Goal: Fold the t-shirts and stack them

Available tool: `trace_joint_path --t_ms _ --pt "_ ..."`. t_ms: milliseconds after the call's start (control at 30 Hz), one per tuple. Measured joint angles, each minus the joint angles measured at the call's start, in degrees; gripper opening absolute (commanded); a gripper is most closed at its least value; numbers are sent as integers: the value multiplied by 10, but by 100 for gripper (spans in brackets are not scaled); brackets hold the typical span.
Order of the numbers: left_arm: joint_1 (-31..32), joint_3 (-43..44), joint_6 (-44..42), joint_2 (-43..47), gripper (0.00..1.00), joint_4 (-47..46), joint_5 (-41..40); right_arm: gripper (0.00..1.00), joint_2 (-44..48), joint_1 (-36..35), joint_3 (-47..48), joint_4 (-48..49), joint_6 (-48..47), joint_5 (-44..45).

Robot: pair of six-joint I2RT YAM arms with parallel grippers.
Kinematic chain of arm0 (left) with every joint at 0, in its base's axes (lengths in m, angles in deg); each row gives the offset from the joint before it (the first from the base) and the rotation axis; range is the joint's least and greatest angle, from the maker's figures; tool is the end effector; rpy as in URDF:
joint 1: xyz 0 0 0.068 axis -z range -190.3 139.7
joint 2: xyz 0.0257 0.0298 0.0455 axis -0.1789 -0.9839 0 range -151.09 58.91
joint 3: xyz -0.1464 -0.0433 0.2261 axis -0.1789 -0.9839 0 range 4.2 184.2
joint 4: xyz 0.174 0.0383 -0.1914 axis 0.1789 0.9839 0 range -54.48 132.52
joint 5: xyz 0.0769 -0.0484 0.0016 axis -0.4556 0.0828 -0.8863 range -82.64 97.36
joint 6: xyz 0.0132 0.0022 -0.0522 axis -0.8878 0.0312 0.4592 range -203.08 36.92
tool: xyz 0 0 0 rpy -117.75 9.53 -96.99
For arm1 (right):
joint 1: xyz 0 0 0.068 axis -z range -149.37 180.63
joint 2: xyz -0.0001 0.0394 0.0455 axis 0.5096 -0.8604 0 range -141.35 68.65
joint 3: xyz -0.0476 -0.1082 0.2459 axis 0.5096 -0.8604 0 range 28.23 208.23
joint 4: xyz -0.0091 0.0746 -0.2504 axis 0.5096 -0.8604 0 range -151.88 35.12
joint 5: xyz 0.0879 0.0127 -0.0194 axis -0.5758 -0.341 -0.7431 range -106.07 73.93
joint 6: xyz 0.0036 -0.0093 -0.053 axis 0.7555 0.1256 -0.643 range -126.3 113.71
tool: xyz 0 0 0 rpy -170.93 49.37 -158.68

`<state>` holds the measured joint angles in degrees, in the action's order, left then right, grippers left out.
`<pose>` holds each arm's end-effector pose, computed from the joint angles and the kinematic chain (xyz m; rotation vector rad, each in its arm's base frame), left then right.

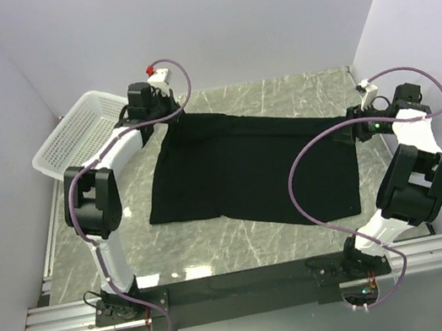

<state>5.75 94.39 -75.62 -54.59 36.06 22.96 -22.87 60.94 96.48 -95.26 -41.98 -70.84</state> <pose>0.4520 -0.1400 0.2700 0.3280 1.9832 -0.5344 0.2891 -0.1351 0.2510 -0.3652 2.1588 0.6672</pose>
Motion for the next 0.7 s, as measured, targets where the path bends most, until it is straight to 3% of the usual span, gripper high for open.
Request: trace_joint_path --t_ms 300,700 --pt "-18 -40 -26 6 5 36 12 57 0 1 0 -6 -2 -4" --pt "-19 -106 -87 25 38 148 87 57 0 1 0 -10 -4 -3"
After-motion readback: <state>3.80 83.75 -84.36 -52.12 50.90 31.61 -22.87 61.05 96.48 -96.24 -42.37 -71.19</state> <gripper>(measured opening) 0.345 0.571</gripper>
